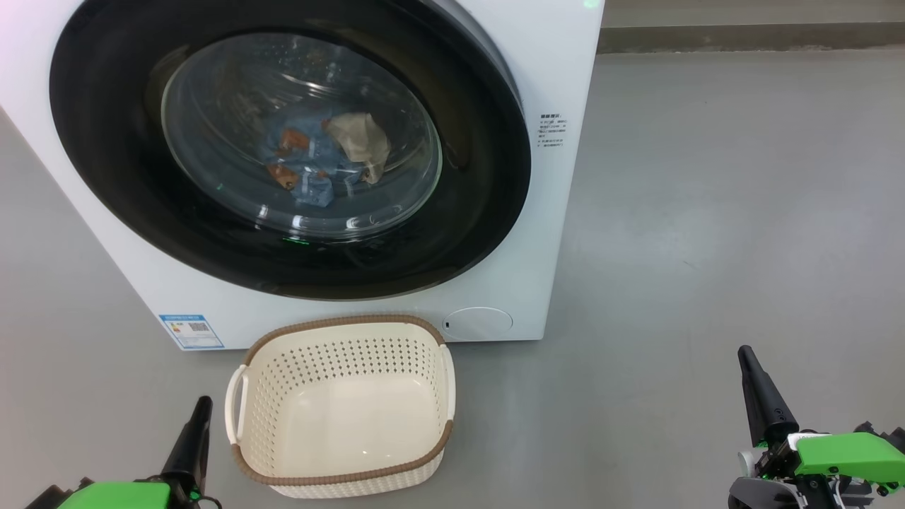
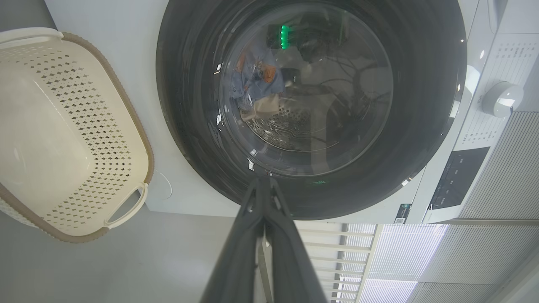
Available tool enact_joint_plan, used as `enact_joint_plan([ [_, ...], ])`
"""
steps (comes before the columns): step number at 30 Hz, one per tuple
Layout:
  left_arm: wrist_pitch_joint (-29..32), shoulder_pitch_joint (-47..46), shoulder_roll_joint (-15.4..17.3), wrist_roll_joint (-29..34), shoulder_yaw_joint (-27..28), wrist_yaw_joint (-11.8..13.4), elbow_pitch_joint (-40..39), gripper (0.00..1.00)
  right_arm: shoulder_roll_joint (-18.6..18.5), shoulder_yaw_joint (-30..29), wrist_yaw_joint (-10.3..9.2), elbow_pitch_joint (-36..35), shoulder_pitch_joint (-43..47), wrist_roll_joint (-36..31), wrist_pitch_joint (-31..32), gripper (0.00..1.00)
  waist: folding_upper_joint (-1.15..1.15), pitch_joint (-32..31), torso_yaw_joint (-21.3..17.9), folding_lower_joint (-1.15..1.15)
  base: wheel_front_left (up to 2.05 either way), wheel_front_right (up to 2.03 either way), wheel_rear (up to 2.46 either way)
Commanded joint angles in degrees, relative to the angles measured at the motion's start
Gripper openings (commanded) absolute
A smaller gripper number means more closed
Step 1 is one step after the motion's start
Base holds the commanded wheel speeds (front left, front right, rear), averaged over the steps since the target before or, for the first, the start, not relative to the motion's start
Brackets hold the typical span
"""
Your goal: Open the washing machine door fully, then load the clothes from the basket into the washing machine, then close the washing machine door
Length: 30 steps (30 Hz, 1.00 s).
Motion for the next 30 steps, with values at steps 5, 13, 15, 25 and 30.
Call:
enact_joint_plan([
  [5,0.2,-2.46,0.63,-0.44,2.03,-0.15,-1.11,0.0,-0.08,1.18,0.09,-1.74,-0.38,0.31,0.39,0.0,0.0,0.0,0.0,0.0,0.0,0.0,0.0],
  [13,0.24,-2.46,0.6,-0.4,2.08,-0.15,-1.11,0.0,-0.06,1.16,0.09,-1.74,-0.39,0.3,0.41,0.0,0.0,0.0,0.0,0.0,0.0,0.0,0.0],
  [15,0.25,-2.46,0.59,-0.39,2.1,-0.15,-1.11,0.0,-0.06,1.15,0.09,-1.74,-0.39,0.29,0.42,0.0,0.0,0.0,0.0,0.0,0.0,0.0,0.0],
  [25,0.29,-2.47,0.55,-0.35,2.14,-0.15,-1.11,0.0,-0.04,1.13,0.09,-1.74,-0.39,0.27,0.43,0.0,0.0,0.0,0.0,0.0,0.0,0.0,0.0],
  [30,0.31,-2.47,0.54,-0.33,2.17,-0.15,-1.11,0.0,-0.04,1.12,0.09,-1.74,-0.39,0.26,0.44,0.0,0.0,0.0,0.0,0.0,0.0,0.0,0.0],
])
